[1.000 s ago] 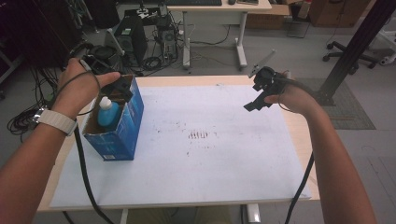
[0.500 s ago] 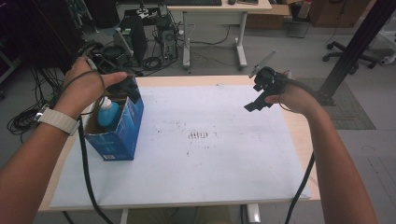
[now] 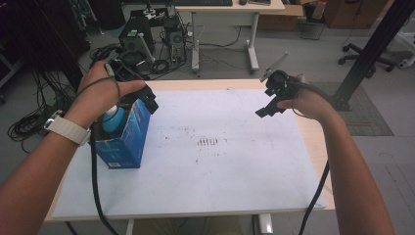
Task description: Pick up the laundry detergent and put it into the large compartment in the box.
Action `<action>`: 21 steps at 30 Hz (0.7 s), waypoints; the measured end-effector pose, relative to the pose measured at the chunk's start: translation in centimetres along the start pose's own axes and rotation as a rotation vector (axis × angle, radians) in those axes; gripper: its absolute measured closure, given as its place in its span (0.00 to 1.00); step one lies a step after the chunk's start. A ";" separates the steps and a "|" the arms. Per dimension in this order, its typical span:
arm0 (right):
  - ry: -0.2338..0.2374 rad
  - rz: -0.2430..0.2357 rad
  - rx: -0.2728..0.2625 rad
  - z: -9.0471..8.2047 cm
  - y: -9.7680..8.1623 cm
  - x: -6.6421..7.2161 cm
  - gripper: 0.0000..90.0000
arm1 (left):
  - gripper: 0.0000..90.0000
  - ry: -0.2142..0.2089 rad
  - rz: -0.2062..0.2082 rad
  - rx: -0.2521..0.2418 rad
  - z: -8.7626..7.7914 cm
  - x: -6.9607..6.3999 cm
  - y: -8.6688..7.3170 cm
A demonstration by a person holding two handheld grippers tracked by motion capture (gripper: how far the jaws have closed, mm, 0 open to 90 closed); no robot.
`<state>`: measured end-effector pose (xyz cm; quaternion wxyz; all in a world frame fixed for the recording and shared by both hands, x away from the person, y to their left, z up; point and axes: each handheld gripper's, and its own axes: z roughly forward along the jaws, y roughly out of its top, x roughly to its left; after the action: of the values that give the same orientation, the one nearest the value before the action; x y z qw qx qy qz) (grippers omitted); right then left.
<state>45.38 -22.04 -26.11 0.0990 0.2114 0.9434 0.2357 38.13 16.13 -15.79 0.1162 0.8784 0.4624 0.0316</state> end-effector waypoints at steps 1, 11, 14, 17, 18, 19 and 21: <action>0.001 0.003 0.000 0.0 0.0 0.0 0.09 | 0.16 -0.004 0.014 0.004 0.0 -0.1 0.0; 0.006 0.000 0.002 0.0 0.0 0.1 0.09 | 0.15 -0.034 0.125 0.026 0.5 -1.3 0.3; 0.006 0.001 -0.002 0.0 0.0 0.1 0.09 | 0.14 -0.038 0.158 0.029 0.6 -1.7 0.4; 0.005 0.003 -0.002 -0.1 0.0 0.1 0.09 | 0.14 -0.046 0.196 0.027 0.8 -2.3 0.5; 0.006 0.004 -0.002 -0.2 -0.1 0.1 0.09 | 0.14 -0.046 0.203 0.027 0.8 -2.5 0.5; 0.006 0.006 -0.002 -0.2 -0.1 0.1 0.09 | 0.14 -0.050 0.215 0.031 0.9 -2.7 0.5; 0.004 0.006 -0.002 -0.3 -0.1 0.0 0.09 | 0.14 -0.049 0.232 0.034 1.0 -3.1 0.6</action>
<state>45.26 -22.21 -25.95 0.0965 0.2137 0.9427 0.2373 36.98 13.13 -16.45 0.1081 0.9284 0.3552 0.0152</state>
